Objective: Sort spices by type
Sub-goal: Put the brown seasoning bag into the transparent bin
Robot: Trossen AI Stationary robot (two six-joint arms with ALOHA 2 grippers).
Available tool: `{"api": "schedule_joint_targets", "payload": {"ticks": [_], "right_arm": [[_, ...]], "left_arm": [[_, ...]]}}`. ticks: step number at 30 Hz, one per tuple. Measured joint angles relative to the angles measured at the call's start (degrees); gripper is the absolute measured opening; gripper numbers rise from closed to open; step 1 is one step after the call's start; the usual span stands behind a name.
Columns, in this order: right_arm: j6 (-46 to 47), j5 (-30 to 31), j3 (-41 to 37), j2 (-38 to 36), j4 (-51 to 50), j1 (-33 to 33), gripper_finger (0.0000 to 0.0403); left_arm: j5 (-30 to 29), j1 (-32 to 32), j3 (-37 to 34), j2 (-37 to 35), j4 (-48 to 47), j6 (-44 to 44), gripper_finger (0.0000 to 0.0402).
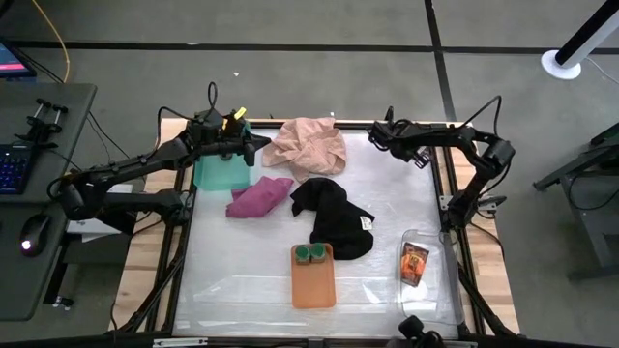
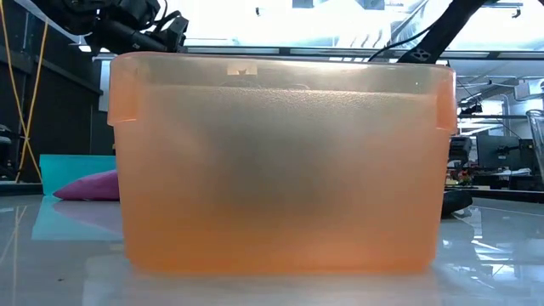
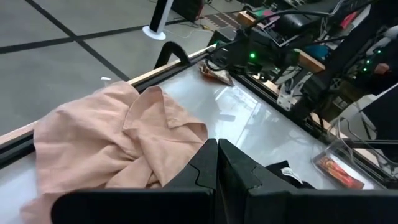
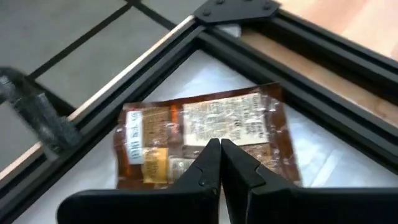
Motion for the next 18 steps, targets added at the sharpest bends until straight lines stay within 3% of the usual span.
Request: {"api": "schedule_joint_targets", "payload": {"ticks": [6, 18], "right_arm": [[-14.11, 0.82, 0.00, -0.11, 6.43, -2.69, 0.0000], [-20.03, -5.25, 0.04, 1.07, 15.93, -6.09, 0.0000]], "left_arm": [[-0.40, 0.00, 0.00, 0.00, -0.02, 2.21, 0.0000], [-0.57, 0.00, 0.00, 0.00, -0.17, 3.09, 0.0000]]}}
